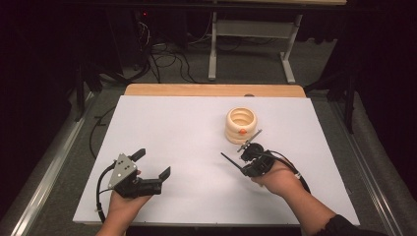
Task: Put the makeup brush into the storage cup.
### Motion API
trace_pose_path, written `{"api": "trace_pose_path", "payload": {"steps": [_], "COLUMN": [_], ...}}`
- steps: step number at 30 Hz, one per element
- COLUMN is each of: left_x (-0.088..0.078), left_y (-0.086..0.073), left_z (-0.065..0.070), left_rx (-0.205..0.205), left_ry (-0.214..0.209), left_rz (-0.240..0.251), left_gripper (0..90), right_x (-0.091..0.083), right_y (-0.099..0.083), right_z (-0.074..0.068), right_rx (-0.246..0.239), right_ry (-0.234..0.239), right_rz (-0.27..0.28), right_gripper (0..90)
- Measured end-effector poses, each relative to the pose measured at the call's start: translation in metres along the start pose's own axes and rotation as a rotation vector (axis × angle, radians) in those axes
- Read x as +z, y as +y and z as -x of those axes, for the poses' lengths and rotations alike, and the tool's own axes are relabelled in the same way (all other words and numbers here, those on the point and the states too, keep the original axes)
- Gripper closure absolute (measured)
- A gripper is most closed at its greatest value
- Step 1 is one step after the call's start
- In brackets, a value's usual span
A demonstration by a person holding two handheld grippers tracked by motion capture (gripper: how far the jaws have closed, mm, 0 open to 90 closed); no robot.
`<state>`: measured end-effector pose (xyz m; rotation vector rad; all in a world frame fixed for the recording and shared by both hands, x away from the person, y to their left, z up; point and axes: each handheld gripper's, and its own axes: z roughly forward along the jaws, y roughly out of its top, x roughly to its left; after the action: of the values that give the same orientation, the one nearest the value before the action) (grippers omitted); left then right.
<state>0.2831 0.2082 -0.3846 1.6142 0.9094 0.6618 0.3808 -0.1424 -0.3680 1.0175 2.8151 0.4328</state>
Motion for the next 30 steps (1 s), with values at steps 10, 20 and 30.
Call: {"api": "trace_pose_path", "payload": {"steps": [10, 20, 30], "left_x": [0.028, 0.042, 0.046], "left_y": [0.032, 0.034, 0.015], "left_z": [-0.002, -0.008, -0.004], "left_rx": [0.034, 0.01, 0.034], "left_ry": [-0.008, -0.017, -0.019], "left_rz": [-0.02, -0.009, -0.013], "left_gripper": [0.3, 0.7, 1.1], "right_x": [-0.011, -0.011, -0.012], "right_y": [-0.003, -0.001, 0.005], "right_z": [0.008, 0.008, 0.004], "right_rx": [-0.005, -0.022, -0.042], "right_ry": [-0.015, -0.011, 0.001], "right_rz": [0.011, 0.006, 0.0], "right_gripper": [85.2, 85.2, 85.2]}}
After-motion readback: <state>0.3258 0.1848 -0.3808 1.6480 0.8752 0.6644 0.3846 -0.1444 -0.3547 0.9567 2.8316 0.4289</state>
